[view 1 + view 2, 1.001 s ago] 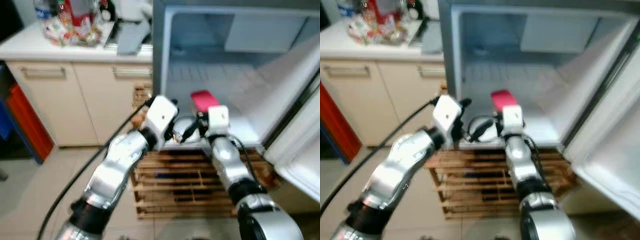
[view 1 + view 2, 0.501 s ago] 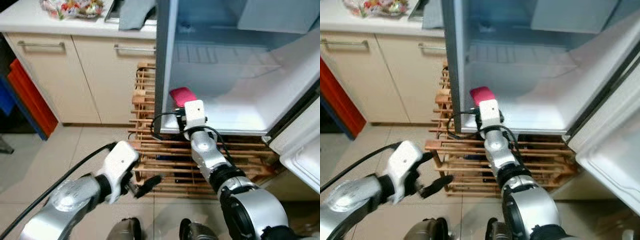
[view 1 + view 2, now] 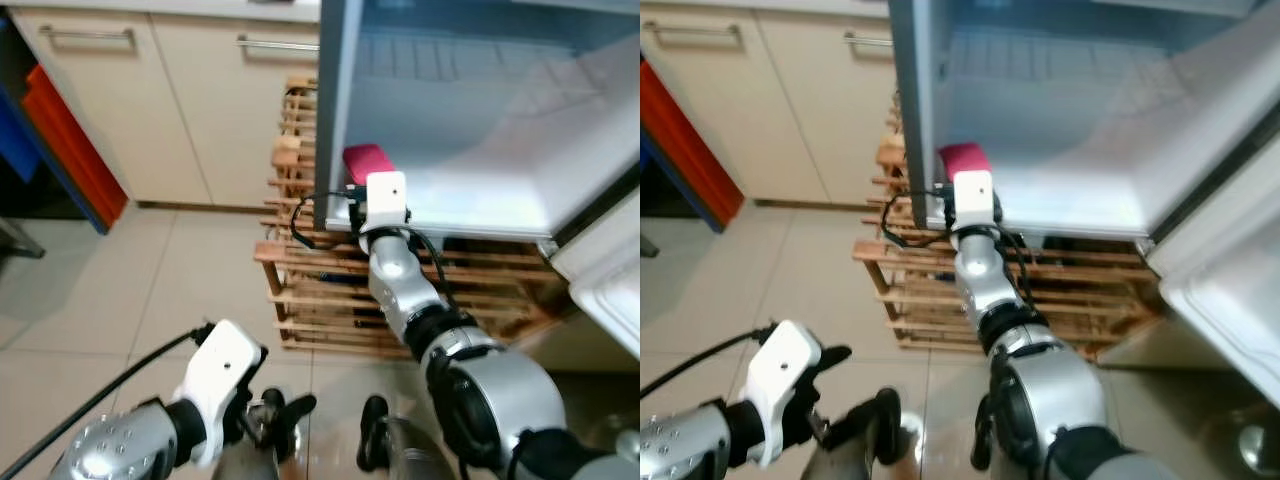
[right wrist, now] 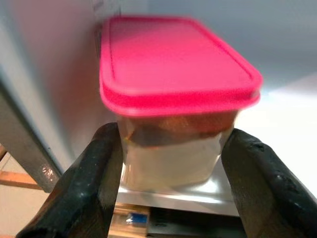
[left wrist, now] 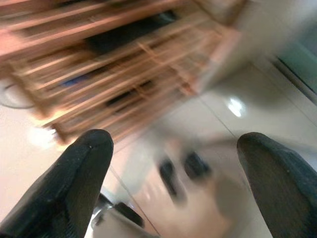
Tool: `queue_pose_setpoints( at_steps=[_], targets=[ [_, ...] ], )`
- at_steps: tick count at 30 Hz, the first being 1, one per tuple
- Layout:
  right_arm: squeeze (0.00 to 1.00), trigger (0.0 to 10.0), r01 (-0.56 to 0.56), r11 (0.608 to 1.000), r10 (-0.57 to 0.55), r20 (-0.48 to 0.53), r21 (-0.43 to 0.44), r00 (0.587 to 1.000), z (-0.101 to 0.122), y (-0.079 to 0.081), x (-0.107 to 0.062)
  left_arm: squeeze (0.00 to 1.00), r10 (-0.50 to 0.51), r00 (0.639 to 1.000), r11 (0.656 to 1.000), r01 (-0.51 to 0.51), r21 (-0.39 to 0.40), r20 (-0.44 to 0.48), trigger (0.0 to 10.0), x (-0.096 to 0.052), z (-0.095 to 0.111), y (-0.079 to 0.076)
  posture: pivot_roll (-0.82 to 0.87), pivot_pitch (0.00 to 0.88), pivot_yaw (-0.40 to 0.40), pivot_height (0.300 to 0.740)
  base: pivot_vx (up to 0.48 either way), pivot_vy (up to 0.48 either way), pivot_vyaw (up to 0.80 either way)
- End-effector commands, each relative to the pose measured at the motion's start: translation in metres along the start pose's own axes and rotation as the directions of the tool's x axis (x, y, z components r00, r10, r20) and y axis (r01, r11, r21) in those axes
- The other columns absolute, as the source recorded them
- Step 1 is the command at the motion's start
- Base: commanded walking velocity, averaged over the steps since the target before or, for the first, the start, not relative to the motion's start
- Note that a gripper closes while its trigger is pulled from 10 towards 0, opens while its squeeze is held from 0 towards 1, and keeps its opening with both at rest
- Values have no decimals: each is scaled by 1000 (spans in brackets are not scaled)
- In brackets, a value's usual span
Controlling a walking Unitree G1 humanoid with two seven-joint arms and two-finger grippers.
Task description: Restocking fridge
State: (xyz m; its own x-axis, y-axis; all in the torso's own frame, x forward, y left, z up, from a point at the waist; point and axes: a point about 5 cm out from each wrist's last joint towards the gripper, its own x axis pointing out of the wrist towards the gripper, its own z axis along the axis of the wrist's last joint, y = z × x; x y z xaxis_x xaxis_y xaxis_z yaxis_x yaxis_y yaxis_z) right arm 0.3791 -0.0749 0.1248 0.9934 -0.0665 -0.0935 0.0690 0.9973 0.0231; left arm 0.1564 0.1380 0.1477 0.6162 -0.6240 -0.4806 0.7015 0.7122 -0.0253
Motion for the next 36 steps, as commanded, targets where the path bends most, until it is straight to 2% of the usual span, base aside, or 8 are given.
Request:
queue_pose_setpoints(
  at_steps=[1,4,11,12,20,21,22,36],
  targets=[
    [0,0,-59,998,60,-23,23,998,5,20,-1,0,-22,999,999,21,-32,-27,10000,-1,-6,-10,284,311,-13,740,0,0,0],
    [0,0,3,989,7,-68,148,998,11,14,4,0,-13,999,999,12,-35,-30,10000,-2,-7,-13,302,303,-14,740,0,0,0],
    [0,196,13,991,-2,-79,134,997,13,14,5,0,-3,1000,1000,2,-30,-29,10000,2,-7,-14,308,296,-20,740,0,0,0],
    [0,10000,8,991,1,-73,130,997,15,17,5,0,16,1000,1000,-16,-25,-17,10000,4,-6,-13,305,295,-23,740,0,0,0],
    [0,10000,57,990,-46,-86,132,995,15,11,6,0,25,1000,999,-25,-34,1,10000,8,-4,-17,307,294,-22,740,0,0,0],
    [835,10000,58,990,-48,-84,129,995,15,10,6,0,28,1000,999,-28,-35,4,10000,7,-4,-18,321,295,-25,740,0,0,0],
    [1000,10000,70,992,-63,-67,109,996,19,8,8,0,31,999,999,-31,-35,10,10000,7,-3,-18,321,295,-25,740,0,0,0],
    [1000,10000,89,992,-80,107,-88,991,52,9,14,0,54,998,998,-54,-14,28,10000,8,-1,-20,328,296,-26,740,0,0,0]
  ],
)
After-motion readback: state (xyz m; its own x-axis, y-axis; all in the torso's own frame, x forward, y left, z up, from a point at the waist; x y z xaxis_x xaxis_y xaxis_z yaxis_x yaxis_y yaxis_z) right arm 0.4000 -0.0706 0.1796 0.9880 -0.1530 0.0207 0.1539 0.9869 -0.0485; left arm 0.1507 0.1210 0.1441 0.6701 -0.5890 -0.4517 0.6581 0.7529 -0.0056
